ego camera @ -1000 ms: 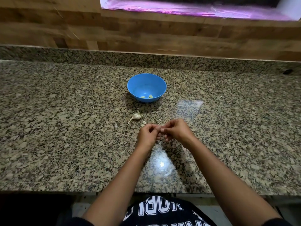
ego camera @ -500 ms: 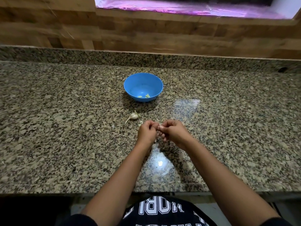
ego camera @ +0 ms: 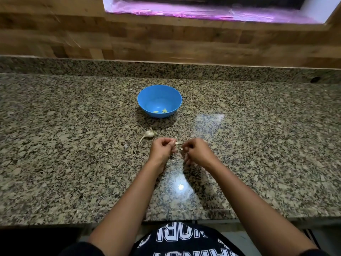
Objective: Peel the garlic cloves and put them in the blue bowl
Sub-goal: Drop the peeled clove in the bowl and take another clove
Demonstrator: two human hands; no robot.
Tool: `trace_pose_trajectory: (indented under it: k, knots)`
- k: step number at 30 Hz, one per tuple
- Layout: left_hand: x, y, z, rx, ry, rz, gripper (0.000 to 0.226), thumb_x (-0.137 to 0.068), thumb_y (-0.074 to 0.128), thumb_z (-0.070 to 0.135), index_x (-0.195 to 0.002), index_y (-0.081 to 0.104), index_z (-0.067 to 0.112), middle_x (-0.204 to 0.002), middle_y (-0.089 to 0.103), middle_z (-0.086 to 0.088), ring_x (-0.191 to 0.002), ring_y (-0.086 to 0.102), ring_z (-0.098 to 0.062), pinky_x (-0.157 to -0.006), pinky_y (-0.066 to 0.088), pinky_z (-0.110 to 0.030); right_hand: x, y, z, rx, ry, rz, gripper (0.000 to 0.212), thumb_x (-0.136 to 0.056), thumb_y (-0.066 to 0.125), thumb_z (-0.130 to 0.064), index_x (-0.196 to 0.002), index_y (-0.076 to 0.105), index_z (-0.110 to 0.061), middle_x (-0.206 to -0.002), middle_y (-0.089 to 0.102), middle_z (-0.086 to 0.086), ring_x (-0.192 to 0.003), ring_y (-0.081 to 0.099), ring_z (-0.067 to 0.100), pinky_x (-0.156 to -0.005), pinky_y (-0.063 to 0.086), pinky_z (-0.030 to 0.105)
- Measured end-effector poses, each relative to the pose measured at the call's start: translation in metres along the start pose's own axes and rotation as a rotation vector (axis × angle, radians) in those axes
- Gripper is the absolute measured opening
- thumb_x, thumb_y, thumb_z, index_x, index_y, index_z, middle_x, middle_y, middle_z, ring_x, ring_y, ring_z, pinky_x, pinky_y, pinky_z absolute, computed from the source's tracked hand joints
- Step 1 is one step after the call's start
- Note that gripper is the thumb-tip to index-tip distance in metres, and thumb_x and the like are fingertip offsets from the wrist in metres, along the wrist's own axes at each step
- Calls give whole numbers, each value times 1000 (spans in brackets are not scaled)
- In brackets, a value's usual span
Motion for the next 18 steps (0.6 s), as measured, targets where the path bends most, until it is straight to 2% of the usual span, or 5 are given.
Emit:
trace_pose_trajectory:
  k: [4, 8, 10, 14, 18]
  knots:
    - [5, -3, 4, -25, 54, -9, 11, -90, 54, -3, -99, 61, -2, -90, 63, -6, -76, 60, -11, -65, 53, -15, 0, 2, -6, -210, 21, -73, 18, -93, 55, -10, -102, 61, 4, -89, 68, 22, -57, 62, 22, -59, 56, 34]
    - [6, -3, 5, 13, 53, 1, 16, -85, 59, -7, -87, 59, 8, -88, 63, -10, -84, 63, -21, -82, 55, -31, 2, 4, -13, -195, -16, -51, 17, -91, 56, -10, -95, 61, 6, -83, 67, 17, -55, 60, 17, -54, 54, 26]
    - [4, -4, 4, 57, 51, 3, 21, -84, 58, -11, -84, 53, 9, -84, 59, -8, -80, 59, -20, -79, 53, -33, 2, 4, -14, -247, 12, -66, 16, -93, 51, -5, -93, 58, 9, -73, 62, 14, -54, 57, 17, -51, 52, 25]
    - [-1, -7, 5, 74, 50, -21, 28, -84, 53, -16, -78, 46, 10, -80, 54, -7, -71, 53, -15, -63, 50, -24, 4, 6, -17, -516, 124, -183, 20, -94, 34, 8, -86, 52, 5, -67, 52, 15, -55, 49, 20, -46, 47, 23]
    - [-2, -7, 7, 237, -63, -17, 24, -85, 51, -16, -78, 46, 7, -82, 54, -11, -68, 55, -16, -58, 52, -20, 4, 7, -18, -545, 112, -160, 18, -96, 37, 7, -88, 53, 5, -68, 53, 15, -55, 50, 20, -45, 47, 21]
Point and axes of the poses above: each hand's wrist, its own x-axis away from the middle knuckle, its own y-axis out of the palm, z = x × y, the point moved 3 cm from there along -x, towards the middle knuckle
